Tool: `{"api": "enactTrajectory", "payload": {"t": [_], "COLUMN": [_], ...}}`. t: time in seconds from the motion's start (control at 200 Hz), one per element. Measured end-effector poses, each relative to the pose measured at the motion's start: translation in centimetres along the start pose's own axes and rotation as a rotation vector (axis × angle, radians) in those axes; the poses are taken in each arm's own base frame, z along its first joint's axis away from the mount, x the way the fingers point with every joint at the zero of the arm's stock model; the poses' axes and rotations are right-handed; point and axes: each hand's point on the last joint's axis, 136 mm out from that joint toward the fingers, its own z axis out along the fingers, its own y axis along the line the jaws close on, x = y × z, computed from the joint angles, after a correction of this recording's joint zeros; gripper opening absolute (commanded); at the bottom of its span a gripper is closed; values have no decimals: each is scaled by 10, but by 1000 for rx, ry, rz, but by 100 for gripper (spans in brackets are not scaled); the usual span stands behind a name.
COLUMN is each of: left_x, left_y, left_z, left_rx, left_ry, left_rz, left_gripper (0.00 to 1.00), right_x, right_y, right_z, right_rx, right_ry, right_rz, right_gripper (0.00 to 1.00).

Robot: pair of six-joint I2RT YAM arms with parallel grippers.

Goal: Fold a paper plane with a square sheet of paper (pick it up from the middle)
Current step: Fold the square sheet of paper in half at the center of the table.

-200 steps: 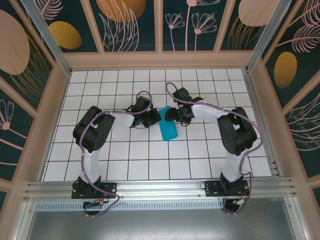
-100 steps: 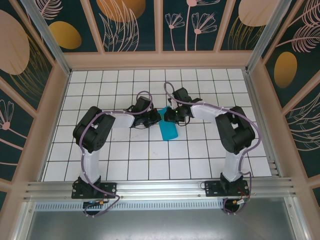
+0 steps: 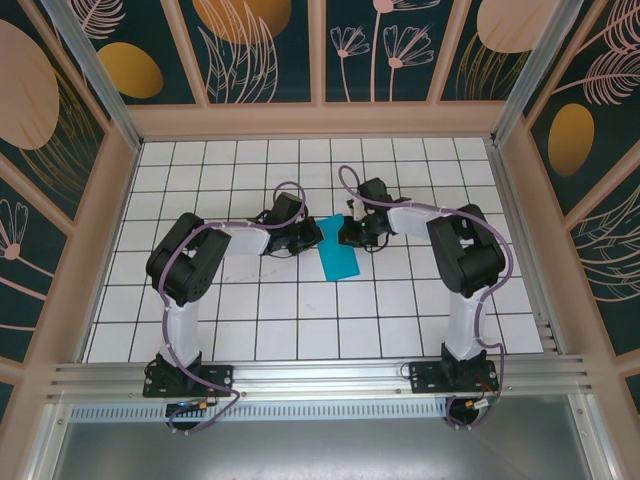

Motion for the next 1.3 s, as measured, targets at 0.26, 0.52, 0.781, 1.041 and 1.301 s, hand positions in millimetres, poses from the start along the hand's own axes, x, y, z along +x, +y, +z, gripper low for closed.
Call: {"api": "enactTrajectory", "payload": {"t": [0.26,0.52,0.781,1.041,1.301], "left_x": [0,0,0,0,1], "left_y": [1,1,1,1,1], "left_z": [0,0,0,0,0], "left_rx": [1,2,2,2,0], "left_ry": [-5,-6,-6,-6,-7], "left_rz": [3,9,17,17,18], "left_gripper": [0,0,0,0,0], "right_x": [3,8,-2,-12,-13], "right_y": [-6,-22,1,24,-4], "right_z": [-4,-18,-33,-7,0], "right_rx": [-82,-94,-154,-203,-179], "right_ry": [-23,-49,-88,-60,-51], "right_rz": [-56,-54,-66,-86,-4], "right_gripper": [5,4,2,0,1]}}
